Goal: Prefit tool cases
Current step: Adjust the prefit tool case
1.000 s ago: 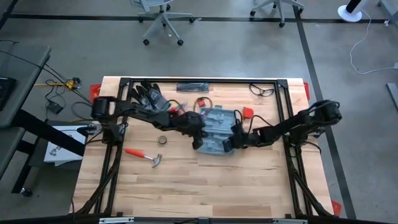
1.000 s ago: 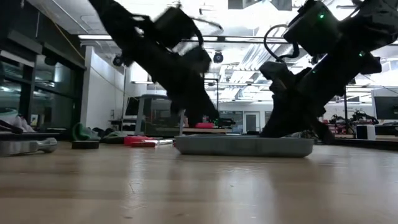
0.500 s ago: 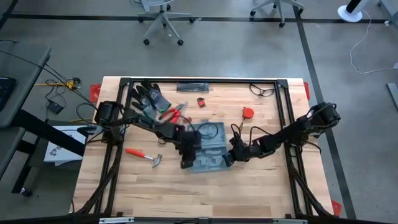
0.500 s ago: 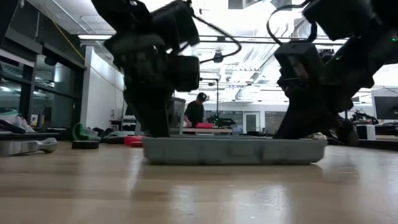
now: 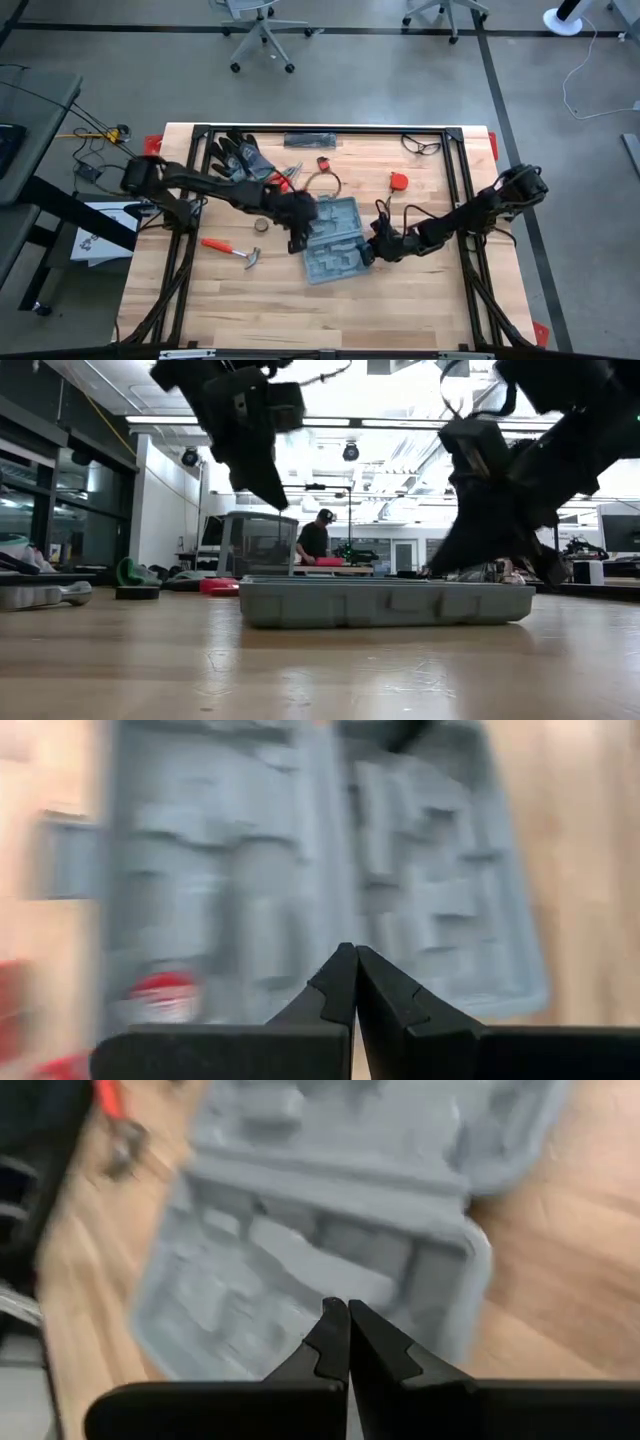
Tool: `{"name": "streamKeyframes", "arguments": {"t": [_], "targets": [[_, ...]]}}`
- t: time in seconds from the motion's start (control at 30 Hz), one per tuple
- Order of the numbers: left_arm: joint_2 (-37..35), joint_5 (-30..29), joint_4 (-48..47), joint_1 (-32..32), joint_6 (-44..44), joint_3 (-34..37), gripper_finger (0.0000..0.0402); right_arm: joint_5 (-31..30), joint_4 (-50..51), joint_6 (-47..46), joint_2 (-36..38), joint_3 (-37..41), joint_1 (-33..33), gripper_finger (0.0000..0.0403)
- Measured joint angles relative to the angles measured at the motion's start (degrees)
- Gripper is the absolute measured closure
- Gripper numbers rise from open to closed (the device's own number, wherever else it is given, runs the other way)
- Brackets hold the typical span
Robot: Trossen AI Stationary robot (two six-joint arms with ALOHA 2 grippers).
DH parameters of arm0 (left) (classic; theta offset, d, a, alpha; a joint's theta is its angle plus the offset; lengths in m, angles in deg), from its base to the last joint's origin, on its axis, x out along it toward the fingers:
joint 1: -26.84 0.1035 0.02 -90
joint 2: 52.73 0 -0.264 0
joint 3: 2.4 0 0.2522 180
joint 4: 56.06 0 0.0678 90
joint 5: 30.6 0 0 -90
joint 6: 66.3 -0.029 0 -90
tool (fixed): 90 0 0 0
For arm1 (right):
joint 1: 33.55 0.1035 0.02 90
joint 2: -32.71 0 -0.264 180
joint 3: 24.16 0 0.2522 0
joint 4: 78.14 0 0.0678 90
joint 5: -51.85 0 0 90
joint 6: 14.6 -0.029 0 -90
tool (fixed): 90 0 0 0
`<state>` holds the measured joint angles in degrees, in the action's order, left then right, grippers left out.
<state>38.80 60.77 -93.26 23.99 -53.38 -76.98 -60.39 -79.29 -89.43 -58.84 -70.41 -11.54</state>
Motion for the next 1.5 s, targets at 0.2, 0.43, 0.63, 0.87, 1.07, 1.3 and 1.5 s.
{"name": "streamKeyframes", "arguments": {"t": [0.2,0.43,0.63,0.87,1.07,1.3,1.5], "targets": [[-5.93,-7.57,-10.49,5.02,-4.31,-0.02,0.0401,-1.40,-0.18,0.24,0.37,-0.02,0.18,0.0403],[-2.42,-0.35,-16.62,9.55,-4.93,0.02,0.0401,-1.59,1.50,-0.31,0.38,-0.02,0.18,0.0403],[4.11,4.58,-16.87,7.39,-3.92,0.04,0.0401,-1.59,1.46,-1.24,0.41,-0.04,0.18,0.0403],[11.27,4.53,-10.05,4.46,-3.04,0.04,0.0401,-1.44,1.52,-1.26,0.43,-0.04,0.18,0.0403],[12.03,2.55,-7.04,4.74,-2.70,0.04,0.0401,-1.10,1.51,-2.13,0.45,-0.07,0.18,0.0403],[10.62,2.01,-5.82,6.33,-4.21,0.02,0.0402,-1.22,1.78,-2.14,0.45,-0.11,0.16,0.0403],[10.60,2.68,-4.74,7.20,-5.10,0.02,0.0402,-1.70,1.70,-2.29,0.47,-0.11,0.13,0.0403]]}}
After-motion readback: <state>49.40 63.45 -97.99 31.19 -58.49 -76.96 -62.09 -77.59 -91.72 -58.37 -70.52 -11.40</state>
